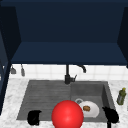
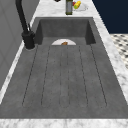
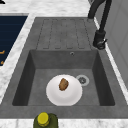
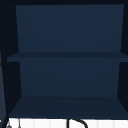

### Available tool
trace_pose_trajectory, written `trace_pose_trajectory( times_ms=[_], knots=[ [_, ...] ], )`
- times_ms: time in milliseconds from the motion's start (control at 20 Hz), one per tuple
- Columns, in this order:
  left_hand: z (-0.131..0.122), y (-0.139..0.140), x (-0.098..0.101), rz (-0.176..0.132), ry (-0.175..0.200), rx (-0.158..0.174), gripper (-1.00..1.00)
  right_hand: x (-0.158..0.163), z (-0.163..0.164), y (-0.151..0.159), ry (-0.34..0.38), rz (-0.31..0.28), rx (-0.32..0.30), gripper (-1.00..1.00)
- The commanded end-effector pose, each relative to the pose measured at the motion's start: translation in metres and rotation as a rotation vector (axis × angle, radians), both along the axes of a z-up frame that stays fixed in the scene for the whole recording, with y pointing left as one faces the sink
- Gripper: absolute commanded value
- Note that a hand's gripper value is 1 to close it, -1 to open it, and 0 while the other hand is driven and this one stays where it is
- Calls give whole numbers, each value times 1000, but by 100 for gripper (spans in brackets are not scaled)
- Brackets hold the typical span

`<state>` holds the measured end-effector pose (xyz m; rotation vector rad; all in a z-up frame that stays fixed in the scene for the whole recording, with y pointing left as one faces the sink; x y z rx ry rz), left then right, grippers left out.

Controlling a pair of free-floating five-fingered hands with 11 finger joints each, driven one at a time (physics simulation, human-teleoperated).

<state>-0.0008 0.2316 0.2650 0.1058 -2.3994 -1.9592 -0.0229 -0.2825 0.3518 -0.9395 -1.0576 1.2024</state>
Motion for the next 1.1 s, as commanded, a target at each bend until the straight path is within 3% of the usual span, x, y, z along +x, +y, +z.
trace_pose_trajectory(
  times_ms=[0,300,1050],
  knots=[
    [0,0,0,0,0,0,0,-6,19,-16,19,-4,76,-100],
    [0,0,0,0,0,0,0,2,54,-43,59,7,80,-100],
    [0,0,0,0,0,0,0,62,138,-95,180,25,103,-100]
  ],
)
